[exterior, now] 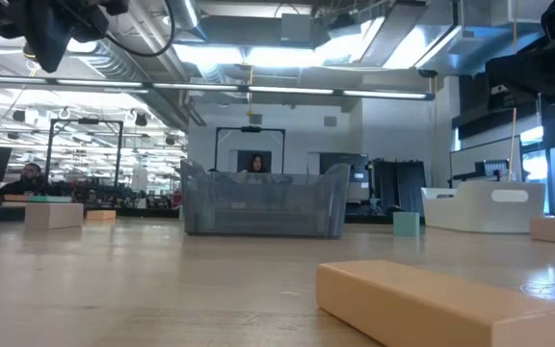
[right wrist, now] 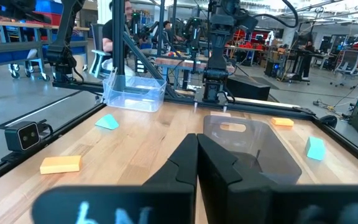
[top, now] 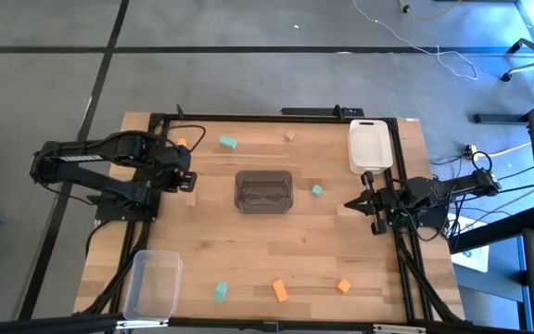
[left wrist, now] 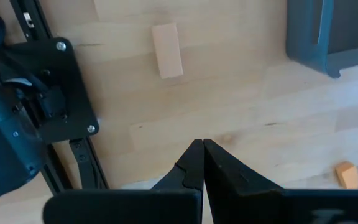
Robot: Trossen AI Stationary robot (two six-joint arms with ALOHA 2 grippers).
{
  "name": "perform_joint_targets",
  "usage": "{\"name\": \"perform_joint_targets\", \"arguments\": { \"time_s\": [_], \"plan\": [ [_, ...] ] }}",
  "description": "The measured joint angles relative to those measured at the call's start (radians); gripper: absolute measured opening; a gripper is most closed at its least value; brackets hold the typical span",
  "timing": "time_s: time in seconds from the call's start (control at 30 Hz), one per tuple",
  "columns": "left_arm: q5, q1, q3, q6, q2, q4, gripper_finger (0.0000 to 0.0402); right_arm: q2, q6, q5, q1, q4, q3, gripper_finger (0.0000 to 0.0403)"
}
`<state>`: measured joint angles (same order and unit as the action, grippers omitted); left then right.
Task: Sort & place blocks by color
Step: Put the left brown block into the black bin
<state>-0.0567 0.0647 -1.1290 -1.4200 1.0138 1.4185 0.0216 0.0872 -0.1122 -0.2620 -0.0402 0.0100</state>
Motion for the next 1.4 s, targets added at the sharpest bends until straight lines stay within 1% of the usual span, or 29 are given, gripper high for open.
{"name": "perform_joint_targets", "arguments": {
  "time_s": [0.07, 0.17, 0.3, 0.37, 0.47, 0.63, 0.83, 0.87, 0.93, 1.0, 1.2, 1.3, 1.4],
  "plan": [
    [0.02, 0.0, 0.0, -0.016, 0.0, -0.003, 0.0, 0.0, 0.0, 0.0, 0.0, 0.0, 0.0, 0.001],
    [0.022, 0.0, 0.0, -0.019, 0.0, -0.027, 0.0004, 0.0, 0.0, 0.0, 0.0, 0.0, 0.0, 0.001],
    [0.013, 0.0, 0.0, -0.063, 0.0, -0.012, 0.003, 0.0, 0.0, 0.0, 0.0, 0.0, 0.0, 0.001],
    [0.012, 0.0, 0.0, -0.091, 0.0, -0.006, 0.0051, 0.0, 0.0, 0.0, 0.0, 0.0, 0.0, 0.001],
    [0.015, 0.0, 0.0, -0.093, 0.0, -0.006, 0.0087, 0.0, 0.0, 0.0, 0.0, 0.0, 0.0, 0.001],
    [0.029, 0.0, 0.001, -0.092, 0.023, -0.022, 0.0158, 0.0, 0.0, 0.0, 0.0, 0.0, 0.0, 0.001],
    [0.054, 0.001, 0.04, -0.092, 0.034, -0.063, 0.0242, 0.0, 0.0, 0.0, 0.0, 0.0, 0.0, 0.001],
    [0.062, 0.001, 0.048, -0.084, 0.036, -0.067, 0.0253, 0.0, 0.0, 0.0, 0.0, 0.0, 0.0, 0.001],
    [0.074, 0.001, 0.064, -0.011, 0.036, -0.059, 0.027, 0.0, 0.0, 0.0, 0.0, 0.0, 0.0, 0.001],
    [0.078, 0.0, 0.076, 0.033, 0.034, -0.056, 0.0278, 0.0, 0.0, 0.0, 0.0, 0.0, 0.0, 0.001],
    [0.165, -0.002, 0.106, 0.016, 0.034, -0.077, 0.0277, 0.0, 0.0, 0.0, 0.0, 0.0, 0.0, 0.001],
    [0.171, -0.002, 0.152, 0.008, 0.035, -0.107, 0.0278, 0.0, 0.0, 0.0, 0.0, 0.0, 0.0, 0.001],
    [0.16, -0.002, 0.21, -0.032, 0.035, -0.16, 0.0279, 0.0, 0.0, 0.0, 0.0, 0.0, 0.0, 0.001]
  ]
}}
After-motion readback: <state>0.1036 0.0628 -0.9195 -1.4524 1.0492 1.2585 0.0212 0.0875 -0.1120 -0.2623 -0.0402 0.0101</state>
